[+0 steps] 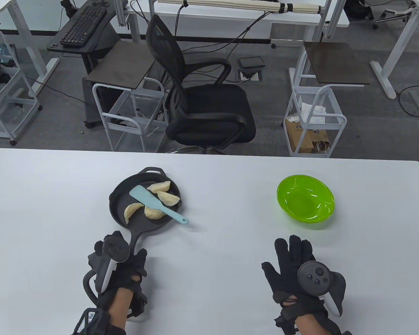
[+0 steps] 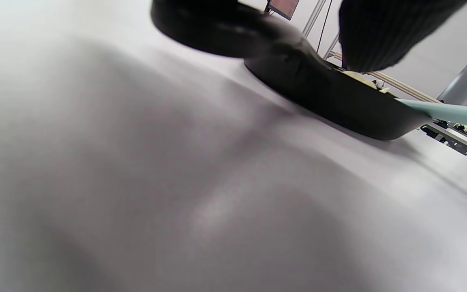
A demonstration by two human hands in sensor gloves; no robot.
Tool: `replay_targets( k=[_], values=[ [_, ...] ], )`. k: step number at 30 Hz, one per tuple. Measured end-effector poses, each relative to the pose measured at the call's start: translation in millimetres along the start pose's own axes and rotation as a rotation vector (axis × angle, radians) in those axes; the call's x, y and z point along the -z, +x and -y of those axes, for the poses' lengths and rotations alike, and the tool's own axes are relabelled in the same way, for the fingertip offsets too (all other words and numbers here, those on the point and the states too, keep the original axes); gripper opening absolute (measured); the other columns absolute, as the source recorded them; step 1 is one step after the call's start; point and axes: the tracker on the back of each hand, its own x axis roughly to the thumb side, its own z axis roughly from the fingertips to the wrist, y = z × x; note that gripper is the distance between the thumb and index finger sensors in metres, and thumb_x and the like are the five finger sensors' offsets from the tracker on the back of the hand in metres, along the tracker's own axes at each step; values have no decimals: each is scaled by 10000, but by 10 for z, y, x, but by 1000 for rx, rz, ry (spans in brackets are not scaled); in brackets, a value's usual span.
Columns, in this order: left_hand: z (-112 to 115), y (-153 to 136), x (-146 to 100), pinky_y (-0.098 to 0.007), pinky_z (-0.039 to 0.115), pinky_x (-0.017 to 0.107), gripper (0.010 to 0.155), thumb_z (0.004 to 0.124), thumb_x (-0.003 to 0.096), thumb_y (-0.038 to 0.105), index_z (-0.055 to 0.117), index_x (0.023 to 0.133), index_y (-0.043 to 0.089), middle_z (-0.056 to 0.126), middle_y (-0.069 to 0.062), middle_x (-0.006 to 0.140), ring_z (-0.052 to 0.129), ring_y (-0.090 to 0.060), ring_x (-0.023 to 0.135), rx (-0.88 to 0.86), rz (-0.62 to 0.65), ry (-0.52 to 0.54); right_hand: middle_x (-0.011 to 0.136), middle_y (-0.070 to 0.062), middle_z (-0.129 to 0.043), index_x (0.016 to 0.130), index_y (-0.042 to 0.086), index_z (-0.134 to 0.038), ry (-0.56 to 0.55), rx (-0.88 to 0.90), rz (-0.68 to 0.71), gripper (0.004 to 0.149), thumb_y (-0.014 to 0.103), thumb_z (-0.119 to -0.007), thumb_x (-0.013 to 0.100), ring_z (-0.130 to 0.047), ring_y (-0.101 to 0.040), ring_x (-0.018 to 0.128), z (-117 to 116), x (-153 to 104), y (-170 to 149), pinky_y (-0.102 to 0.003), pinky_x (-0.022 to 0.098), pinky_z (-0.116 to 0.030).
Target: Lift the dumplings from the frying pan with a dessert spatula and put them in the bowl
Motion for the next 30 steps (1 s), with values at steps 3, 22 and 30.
replay_targets(
  k=[3,22,30],
  values=[
    [17,-13,30,-610,200,796,918,787,455,604,195,1094,311,279,-10,1242,237,-329,1146,11,-12,-8,1128,-237,-111,1114,139,-375,10,6,-2,741,495,-733,571,11,-546,978,-4,2,0,-687,711,-82],
    [15,36,72,-526,680,637,672,801,477,431,541,1075,271,933,30,852,942,-158,591,-20,39,-2,1129,-243,-129,1113,134,-373,32,25,-12,743,496,-732,572,-11,-556,981,-18,-3,-5,-692,715,-103],
    [-32,47,38,-459,838,406,627,821,469,525,669,983,199,1025,115,441,986,-115,236,-64,3,-122,1130,-244,-133,1112,134,-374,44,30,-21,743,497,-732,571,-20,-557,983,-31,3,-10,-694,715,-108]
  ],
)
